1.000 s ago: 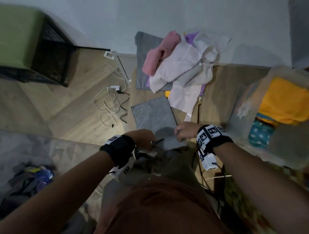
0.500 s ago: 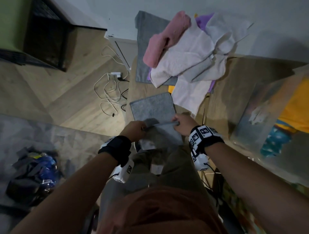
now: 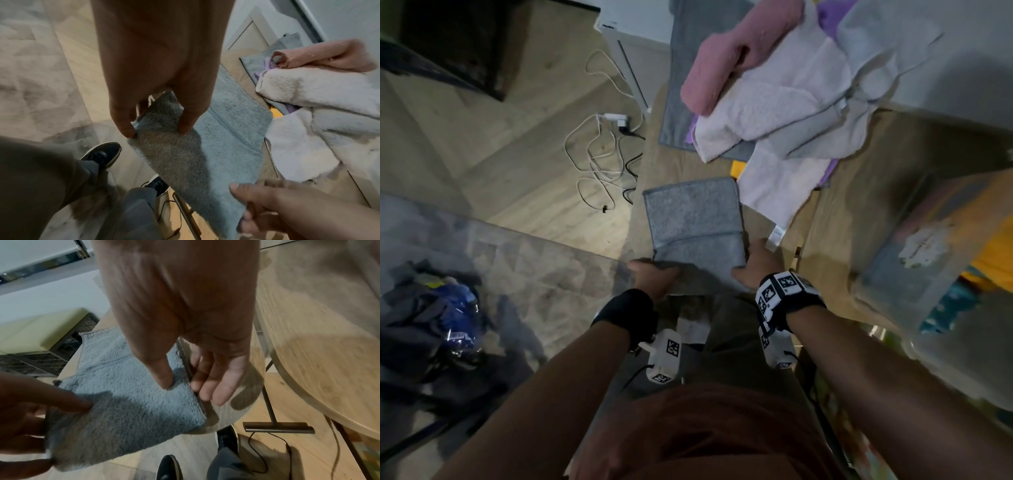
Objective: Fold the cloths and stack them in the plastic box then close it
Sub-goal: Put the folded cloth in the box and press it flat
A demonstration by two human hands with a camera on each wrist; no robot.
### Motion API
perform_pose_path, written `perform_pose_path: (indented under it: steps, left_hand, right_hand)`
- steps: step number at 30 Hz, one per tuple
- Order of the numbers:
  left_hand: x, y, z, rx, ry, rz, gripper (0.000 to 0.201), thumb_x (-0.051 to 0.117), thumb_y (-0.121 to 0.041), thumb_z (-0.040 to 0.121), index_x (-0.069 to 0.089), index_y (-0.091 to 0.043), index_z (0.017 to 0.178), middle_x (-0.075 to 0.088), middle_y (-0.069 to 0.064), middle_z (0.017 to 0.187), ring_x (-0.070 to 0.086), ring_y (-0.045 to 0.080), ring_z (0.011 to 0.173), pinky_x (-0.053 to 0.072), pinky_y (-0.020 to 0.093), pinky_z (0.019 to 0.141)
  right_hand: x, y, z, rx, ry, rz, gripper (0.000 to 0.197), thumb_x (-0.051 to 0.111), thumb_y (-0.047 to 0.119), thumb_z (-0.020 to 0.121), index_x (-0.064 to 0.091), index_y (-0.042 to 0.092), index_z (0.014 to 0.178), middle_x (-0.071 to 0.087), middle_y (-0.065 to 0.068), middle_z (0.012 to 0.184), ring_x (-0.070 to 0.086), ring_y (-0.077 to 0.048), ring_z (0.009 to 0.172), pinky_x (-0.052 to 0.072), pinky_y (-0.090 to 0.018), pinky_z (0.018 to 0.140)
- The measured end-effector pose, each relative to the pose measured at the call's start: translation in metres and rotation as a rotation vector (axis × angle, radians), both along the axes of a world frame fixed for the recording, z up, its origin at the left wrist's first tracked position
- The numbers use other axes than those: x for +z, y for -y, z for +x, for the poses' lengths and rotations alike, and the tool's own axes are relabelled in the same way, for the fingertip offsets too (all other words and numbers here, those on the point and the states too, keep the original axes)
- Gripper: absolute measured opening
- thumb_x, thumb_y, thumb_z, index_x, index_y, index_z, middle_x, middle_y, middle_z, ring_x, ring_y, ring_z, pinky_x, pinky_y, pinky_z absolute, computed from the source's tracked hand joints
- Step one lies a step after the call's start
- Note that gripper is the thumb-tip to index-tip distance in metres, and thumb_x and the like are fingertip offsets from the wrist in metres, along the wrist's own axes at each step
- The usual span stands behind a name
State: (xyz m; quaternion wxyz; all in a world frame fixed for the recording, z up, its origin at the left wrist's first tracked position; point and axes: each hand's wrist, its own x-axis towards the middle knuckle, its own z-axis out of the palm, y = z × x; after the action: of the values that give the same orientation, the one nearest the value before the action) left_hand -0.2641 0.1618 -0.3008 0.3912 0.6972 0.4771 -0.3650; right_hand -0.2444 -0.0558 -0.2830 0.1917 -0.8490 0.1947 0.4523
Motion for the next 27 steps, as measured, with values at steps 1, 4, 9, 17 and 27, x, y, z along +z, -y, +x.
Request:
perform_pose_path:
  steps: [1, 4, 9, 17, 27]
  left_hand:
    - [0.002, 0.002, 0.001, -0.004, 0.006, 0.004, 0.098, 0.085, -0.029, 0.068, 0.023, 0.002, 0.138, 0.044, 0.011, 0.124, 0.051, 0.022, 0.103, 0.052, 0.034, 0.087]
    - [0.003, -0.001, 0.009, -0.009, 0.01, 0.003, 0.094, 0.083, -0.027, 0.068, 0.027, 0.003, 0.138, 0.045, 0.011, 0.128, 0.051, 0.023, 0.112, 0.048, 0.033, 0.094]
    - [0.01, -0.005, 0.023, -0.125, 0.006, 0.003, 0.083, 0.076, -0.019, 0.08, 0.024, 0.001, 0.142, 0.046, 0.019, 0.136, 0.05, 0.033, 0.123, 0.045, 0.035, 0.095]
    - [0.019, -0.003, 0.035, -0.084, -0.063, -0.061, 0.089, 0.072, -0.026, 0.082, 0.01, -0.014, 0.145, 0.045, 0.014, 0.131, 0.051, 0.035, 0.116, 0.055, 0.044, 0.083]
    - [0.033, -0.016, 0.015, -0.108, -0.07, -0.228, 0.064, 0.067, -0.006, 0.079, 0.021, -0.024, 0.12, 0.051, 0.023, 0.107, 0.064, 0.033, 0.075, 0.053, 0.034, 0.047]
  right_hand:
    - [0.0, 0.001, 0.001, 0.037, -0.033, -0.003, 0.052, 0.068, 0.043, 0.078, 0.057, 0.005, 0.113, 0.065, -0.012, 0.108, 0.059, -0.027, 0.086, 0.047, -0.029, 0.072]
    - [0.003, 0.003, 0.004, 0.127, -0.127, 0.028, 0.039, 0.062, 0.039, 0.085, 0.068, 0.002, 0.098, 0.067, -0.014, 0.1, 0.059, -0.025, 0.082, 0.042, -0.026, 0.066]
    - [0.009, 0.004, 0.007, -0.026, -0.123, 0.115, 0.036, 0.061, 0.039, 0.084, 0.062, 0.007, 0.1, 0.061, -0.011, 0.098, 0.06, -0.029, 0.091, 0.049, -0.033, 0.076]
    - [0.019, -0.002, 0.006, -0.338, -0.058, 0.181, 0.034, 0.063, 0.025, 0.076, 0.047, 0.009, 0.102, 0.06, -0.012, 0.103, 0.062, -0.034, 0.098, 0.057, -0.048, 0.081]
    - [0.028, 0.004, -0.012, -0.536, -0.046, 0.252, 0.014, 0.06, 0.009, 0.092, 0.05, 0.013, 0.101, 0.059, -0.009, 0.118, 0.073, -0.029, 0.074, 0.061, -0.046, 0.075]
